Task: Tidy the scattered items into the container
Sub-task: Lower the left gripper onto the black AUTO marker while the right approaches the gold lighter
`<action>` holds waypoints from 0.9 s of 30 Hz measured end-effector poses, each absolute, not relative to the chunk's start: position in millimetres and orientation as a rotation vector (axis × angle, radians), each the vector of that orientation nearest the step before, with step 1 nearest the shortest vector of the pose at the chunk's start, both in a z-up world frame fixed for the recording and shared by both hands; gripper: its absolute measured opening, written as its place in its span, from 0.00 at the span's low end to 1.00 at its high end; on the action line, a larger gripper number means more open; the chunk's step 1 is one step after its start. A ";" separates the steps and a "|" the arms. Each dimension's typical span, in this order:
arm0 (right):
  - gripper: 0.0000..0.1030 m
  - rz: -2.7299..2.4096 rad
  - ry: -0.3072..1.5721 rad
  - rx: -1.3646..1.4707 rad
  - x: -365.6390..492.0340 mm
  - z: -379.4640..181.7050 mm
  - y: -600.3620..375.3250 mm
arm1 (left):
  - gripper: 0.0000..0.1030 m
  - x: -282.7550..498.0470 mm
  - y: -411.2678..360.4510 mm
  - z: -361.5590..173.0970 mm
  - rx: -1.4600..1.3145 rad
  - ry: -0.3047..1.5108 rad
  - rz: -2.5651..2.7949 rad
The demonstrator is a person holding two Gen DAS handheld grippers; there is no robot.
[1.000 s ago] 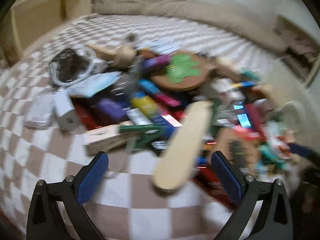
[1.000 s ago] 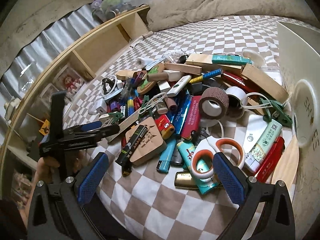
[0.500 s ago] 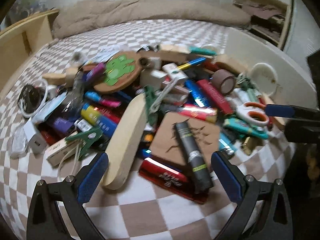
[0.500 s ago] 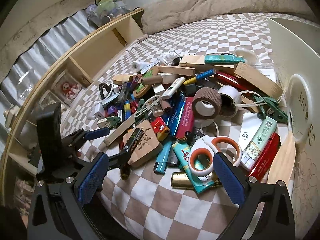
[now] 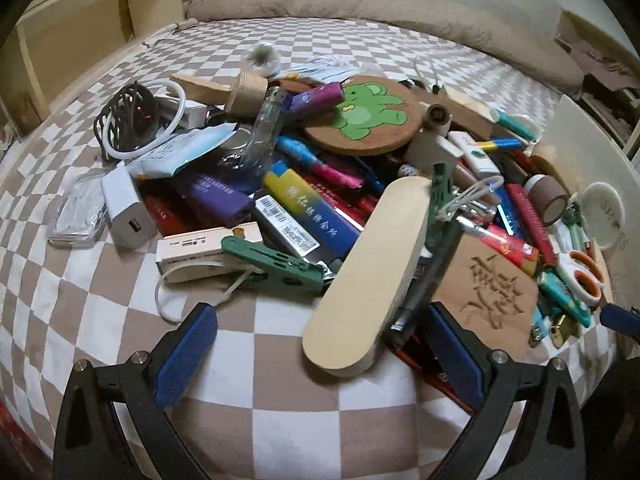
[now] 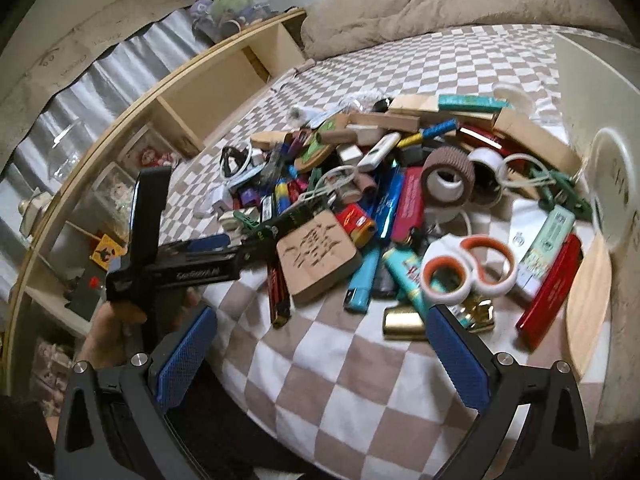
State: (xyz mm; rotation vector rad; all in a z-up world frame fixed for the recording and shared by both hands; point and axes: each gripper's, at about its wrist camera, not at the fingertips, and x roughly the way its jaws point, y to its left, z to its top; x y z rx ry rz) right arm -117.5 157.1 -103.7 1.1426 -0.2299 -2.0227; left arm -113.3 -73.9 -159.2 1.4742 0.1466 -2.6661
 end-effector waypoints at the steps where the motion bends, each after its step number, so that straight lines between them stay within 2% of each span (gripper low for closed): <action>1: 1.00 -2.016 -0.226 1.150 -116.9 -105.1 155.6 | 1.00 -112.9 -73.9 -159.3 1.474 0.146 -2.665; 9: 1.00 -1.981 -0.187 1.232 -118.5 -118.8 145.4 | 1.00 -112.8 -81.4 -162.0 1.464 0.108 -2.587; 12: 1.00 -1.964 -0.205 1.250 -120.5 -121.8 145.4 | 1.00 -111.4 -89.4 -162.2 1.473 0.175 -2.580; 16: 1.00 -1.953 -0.203 1.262 -120.0 -122.9 143.7 | 1.00 -108.6 -96.4 -161.0 1.446 0.179 -2.547; 19: 1.00 -1.955 -0.201 1.264 -119.1 -123.1 143.6 | 1.00 -106.9 -107.8 -160.1 1.374 0.123 -2.424; 22: 1.00 -1.965 -0.208 1.267 -119.8 -122.8 144.5 | 1.00 -103.6 -132.4 -159.6 1.355 0.262 -2.374; 27: 1.00 -1.963 -0.234 1.275 -125.8 -123.2 144.9 | 1.00 -97.8 -147.2 -154.8 1.301 0.313 -2.337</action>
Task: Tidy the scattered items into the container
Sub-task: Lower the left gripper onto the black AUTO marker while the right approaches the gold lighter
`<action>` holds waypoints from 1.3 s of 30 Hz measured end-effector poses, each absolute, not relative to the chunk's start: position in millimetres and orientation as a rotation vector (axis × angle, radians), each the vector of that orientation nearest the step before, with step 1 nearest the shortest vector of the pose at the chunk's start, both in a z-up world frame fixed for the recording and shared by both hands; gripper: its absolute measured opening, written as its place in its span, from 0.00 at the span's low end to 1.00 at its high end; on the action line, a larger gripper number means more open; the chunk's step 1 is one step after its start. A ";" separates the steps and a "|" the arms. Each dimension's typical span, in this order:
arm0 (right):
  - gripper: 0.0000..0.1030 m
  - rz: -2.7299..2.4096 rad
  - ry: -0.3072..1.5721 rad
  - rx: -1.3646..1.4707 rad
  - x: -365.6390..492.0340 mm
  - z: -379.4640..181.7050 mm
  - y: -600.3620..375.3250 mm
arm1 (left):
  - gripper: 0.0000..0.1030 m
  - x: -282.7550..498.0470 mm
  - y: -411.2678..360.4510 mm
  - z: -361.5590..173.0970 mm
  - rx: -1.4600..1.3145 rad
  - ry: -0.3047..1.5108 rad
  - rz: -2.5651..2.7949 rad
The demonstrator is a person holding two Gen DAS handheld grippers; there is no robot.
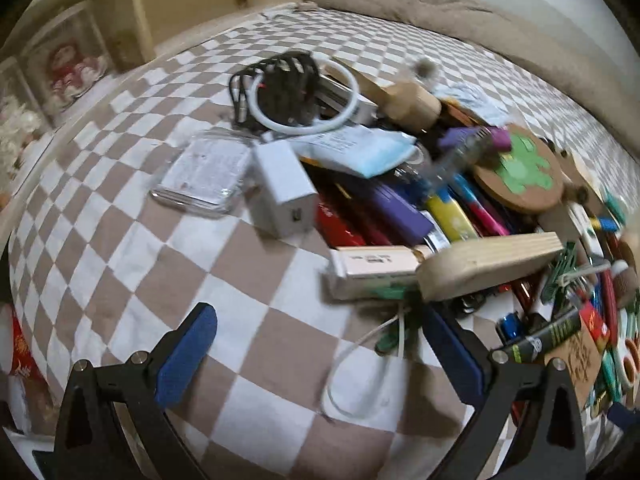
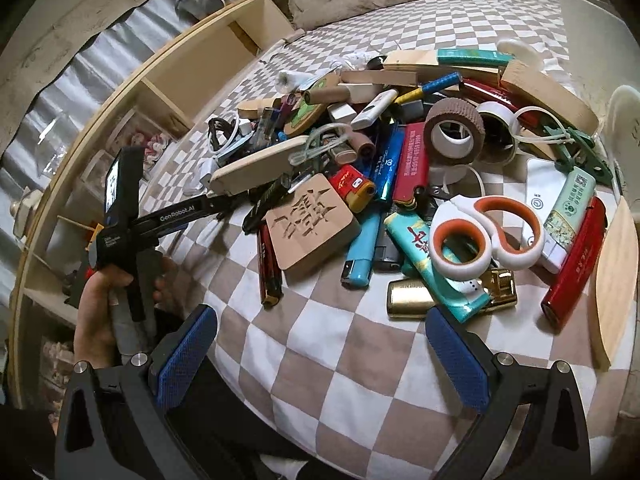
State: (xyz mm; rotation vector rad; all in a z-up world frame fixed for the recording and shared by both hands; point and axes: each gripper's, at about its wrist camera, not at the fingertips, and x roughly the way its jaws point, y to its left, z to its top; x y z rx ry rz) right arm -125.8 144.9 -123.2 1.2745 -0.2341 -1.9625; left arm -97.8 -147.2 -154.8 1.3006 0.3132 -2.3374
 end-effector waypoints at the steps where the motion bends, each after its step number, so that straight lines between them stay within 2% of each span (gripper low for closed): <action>1: 1.00 -1.963 -0.233 1.277 -127.3 -123.3 143.9 | 1.00 -95.8 -148.2 -154.1 1.293 0.318 -2.336; 7: 1.00 -2.049 -0.232 1.280 -142.2 -122.8 147.5 | 1.00 -86.4 -125.9 -142.5 1.246 0.343 -2.448; 11: 1.00 -2.194 -0.205 1.302 -158.9 -124.6 158.4 | 1.00 -88.2 -102.1 -139.1 1.307 0.371 -2.632; 15: 1.00 -2.193 -0.289 1.311 -160.7 -127.0 168.8 | 1.00 -94.4 -68.4 -137.7 1.334 0.172 -2.709; 18: 1.00 -2.210 -0.266 1.302 -155.9 -126.1 166.9 | 1.00 -104.9 -53.6 -136.9 1.330 0.065 -2.722; 21: 1.00 -2.195 -0.280 1.298 -152.9 -125.6 165.2 | 1.00 -121.2 -53.6 -134.8 1.333 0.110 -2.729; 28: 1.00 -2.200 -0.309 1.296 -151.4 -125.4 167.1 | 1.00 -139.2 -56.2 -139.9 1.329 0.372 -2.668; 32: 1.00 -2.212 -0.328 1.297 -152.8 -125.5 171.2 | 1.00 -139.7 -52.9 -153.1 1.349 0.303 -2.571; 39: 1.00 -2.237 -0.237 1.290 -149.7 -124.6 165.7 | 1.00 -117.2 -63.9 -152.2 1.308 0.341 -2.518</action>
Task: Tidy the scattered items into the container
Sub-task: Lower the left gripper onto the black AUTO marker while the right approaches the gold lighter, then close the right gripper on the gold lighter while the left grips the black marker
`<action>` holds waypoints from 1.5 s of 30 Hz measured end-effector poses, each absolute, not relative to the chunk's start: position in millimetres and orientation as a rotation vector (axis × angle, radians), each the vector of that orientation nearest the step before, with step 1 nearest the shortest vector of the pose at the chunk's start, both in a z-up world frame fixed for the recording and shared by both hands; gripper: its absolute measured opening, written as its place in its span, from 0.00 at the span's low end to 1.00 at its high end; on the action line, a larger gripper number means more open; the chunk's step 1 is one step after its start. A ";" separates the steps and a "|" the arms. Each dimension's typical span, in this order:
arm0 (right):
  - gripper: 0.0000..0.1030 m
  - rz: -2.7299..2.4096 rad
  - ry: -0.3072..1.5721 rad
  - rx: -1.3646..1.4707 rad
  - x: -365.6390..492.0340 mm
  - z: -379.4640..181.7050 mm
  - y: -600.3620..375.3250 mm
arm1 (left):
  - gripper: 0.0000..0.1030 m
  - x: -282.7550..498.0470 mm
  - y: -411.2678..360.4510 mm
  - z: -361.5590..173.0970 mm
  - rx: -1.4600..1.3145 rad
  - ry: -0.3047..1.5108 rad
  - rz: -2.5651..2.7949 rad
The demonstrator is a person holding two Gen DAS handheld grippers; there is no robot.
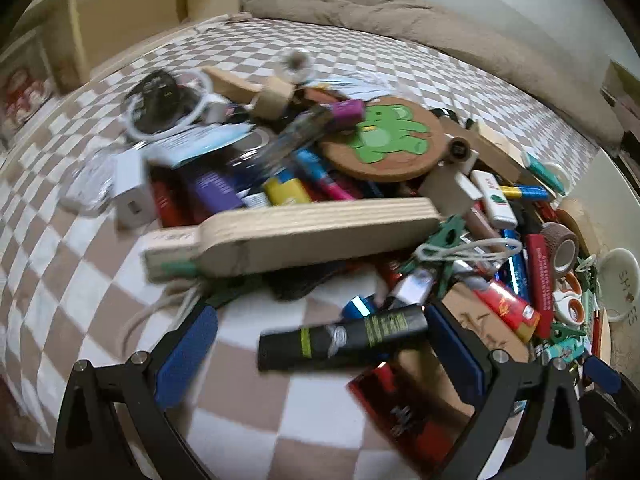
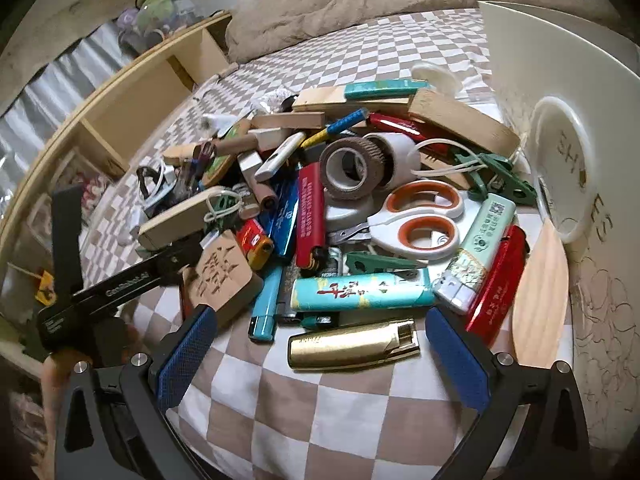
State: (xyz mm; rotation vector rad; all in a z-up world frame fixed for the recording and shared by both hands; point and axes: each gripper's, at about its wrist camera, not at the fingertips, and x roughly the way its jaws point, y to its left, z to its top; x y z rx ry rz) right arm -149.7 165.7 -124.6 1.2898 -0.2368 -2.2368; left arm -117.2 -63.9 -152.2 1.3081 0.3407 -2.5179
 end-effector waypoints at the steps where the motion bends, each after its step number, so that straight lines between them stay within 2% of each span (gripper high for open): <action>1: 1.00 -2.238 -0.224 1.289 -149.3 -124.7 165.1 | 1.00 -111.1 -65.6 -152.2 1.302 0.341 -2.514; 7: 1.00 -2.329 -0.061 1.298 -144.8 -125.9 157.7 | 1.00 -90.2 -71.3 -155.5 1.287 0.187 -2.445; 13: 1.00 -2.373 0.148 1.315 -139.2 -131.5 142.9 | 1.00 -78.9 -71.0 -156.7 1.281 0.145 -2.434; 20: 1.00 -2.322 0.283 1.391 -140.2 -145.2 130.8 | 1.00 -75.3 -85.7 -156.3 1.257 0.171 -2.375; 22: 0.99 -2.333 0.280 1.394 -143.3 -145.3 131.1 | 1.00 -74.9 -89.8 -155.4 1.250 0.193 -2.362; 25: 0.88 -2.353 0.209 1.405 -150.9 -143.8 141.3 | 1.00 -74.8 -90.0 -154.2 1.255 0.214 -2.384; 27: 0.76 -2.365 0.200 1.404 -151.3 -143.6 145.9 | 1.00 -75.8 -86.5 -154.3 1.264 0.203 -2.402; 28: 0.74 -2.365 0.199 1.401 -150.9 -143.4 146.5 | 1.00 -76.7 -83.8 -154.6 1.270 0.191 -2.410; 41: 0.74 -2.375 0.214 1.385 -138.8 -142.8 139.9 | 1.00 -96.1 -65.5 -161.1 1.310 0.075 -2.441; 45: 0.74 -2.375 0.215 1.386 -137.6 -143.0 139.2 | 1.00 -99.2 -70.0 -161.6 1.318 0.117 -2.436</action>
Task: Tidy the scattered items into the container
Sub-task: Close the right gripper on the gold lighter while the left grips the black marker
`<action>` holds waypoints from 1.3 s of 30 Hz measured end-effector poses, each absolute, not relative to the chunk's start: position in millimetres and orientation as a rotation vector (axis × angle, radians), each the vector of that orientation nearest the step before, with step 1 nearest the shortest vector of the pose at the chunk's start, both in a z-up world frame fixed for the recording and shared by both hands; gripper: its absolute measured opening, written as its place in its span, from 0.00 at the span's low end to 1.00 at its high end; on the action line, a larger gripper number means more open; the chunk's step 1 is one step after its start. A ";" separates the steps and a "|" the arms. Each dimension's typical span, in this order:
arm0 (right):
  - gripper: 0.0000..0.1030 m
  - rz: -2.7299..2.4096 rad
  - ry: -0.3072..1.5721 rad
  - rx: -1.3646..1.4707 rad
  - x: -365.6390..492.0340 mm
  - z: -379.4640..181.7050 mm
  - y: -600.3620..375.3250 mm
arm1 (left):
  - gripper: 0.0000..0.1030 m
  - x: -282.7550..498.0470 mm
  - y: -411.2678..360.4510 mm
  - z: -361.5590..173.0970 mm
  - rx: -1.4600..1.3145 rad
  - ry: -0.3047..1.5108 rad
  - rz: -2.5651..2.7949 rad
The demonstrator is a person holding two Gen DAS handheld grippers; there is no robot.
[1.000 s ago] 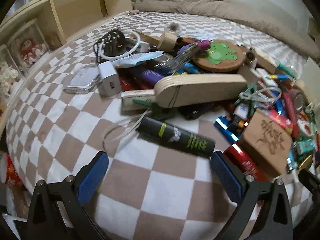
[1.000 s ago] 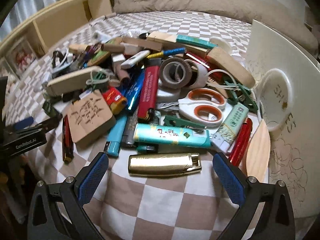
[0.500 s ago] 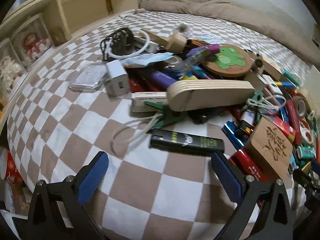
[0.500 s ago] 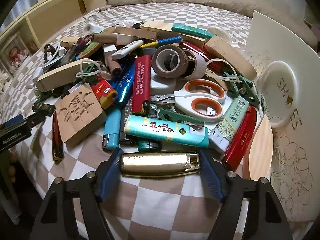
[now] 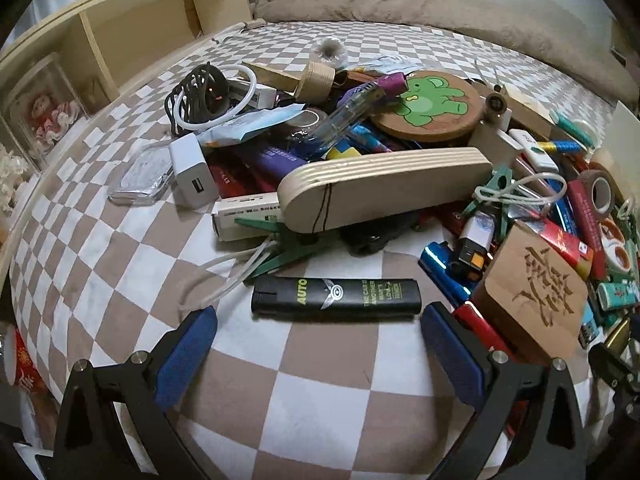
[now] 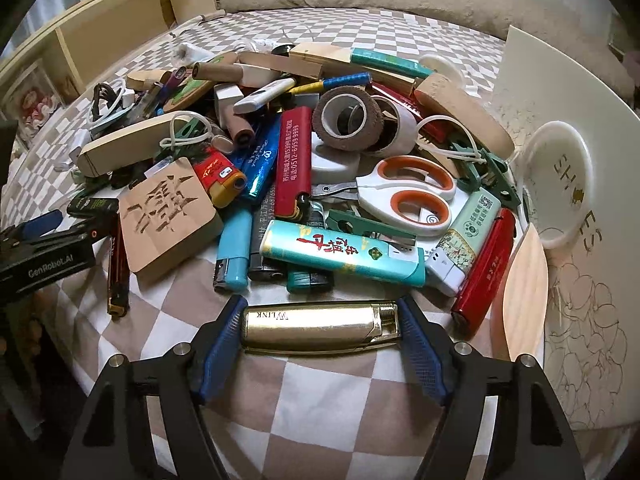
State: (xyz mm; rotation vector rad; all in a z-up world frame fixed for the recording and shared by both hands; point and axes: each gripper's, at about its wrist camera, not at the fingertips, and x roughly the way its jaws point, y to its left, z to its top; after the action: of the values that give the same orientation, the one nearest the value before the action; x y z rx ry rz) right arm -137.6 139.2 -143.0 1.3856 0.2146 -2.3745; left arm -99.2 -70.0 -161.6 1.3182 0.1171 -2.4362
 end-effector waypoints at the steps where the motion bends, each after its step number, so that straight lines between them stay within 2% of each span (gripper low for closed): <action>1: 0.74 -2.374 0.214 1.386 -137.5 -143.0 139.2 | 1.00 -100.3 -71.5 -162.0 1.321 0.132 -2.434; 9: 0.74 -2.378 0.194 1.385 -138.9 -144.0 136.7 | 0.99 -106.5 -73.7 -163.7 1.316 0.165 -2.423; 18: 0.74 -2.383 0.177 1.378 -137.1 -142.7 141.0 | 0.78 -93.2 -66.9 -159.2 1.283 0.113 -2.467; 39: 0.73 -2.408 0.151 1.329 -119.7 -135.8 139.4 | 0.77 -66.1 -48.7 -141.4 1.245 0.149 -2.583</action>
State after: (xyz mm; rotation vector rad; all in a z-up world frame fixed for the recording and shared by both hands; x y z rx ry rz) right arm -119.7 139.4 -135.8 1.3287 0.1510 -2.4080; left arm -66.1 -48.7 -141.4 1.2449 0.1487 -2.5834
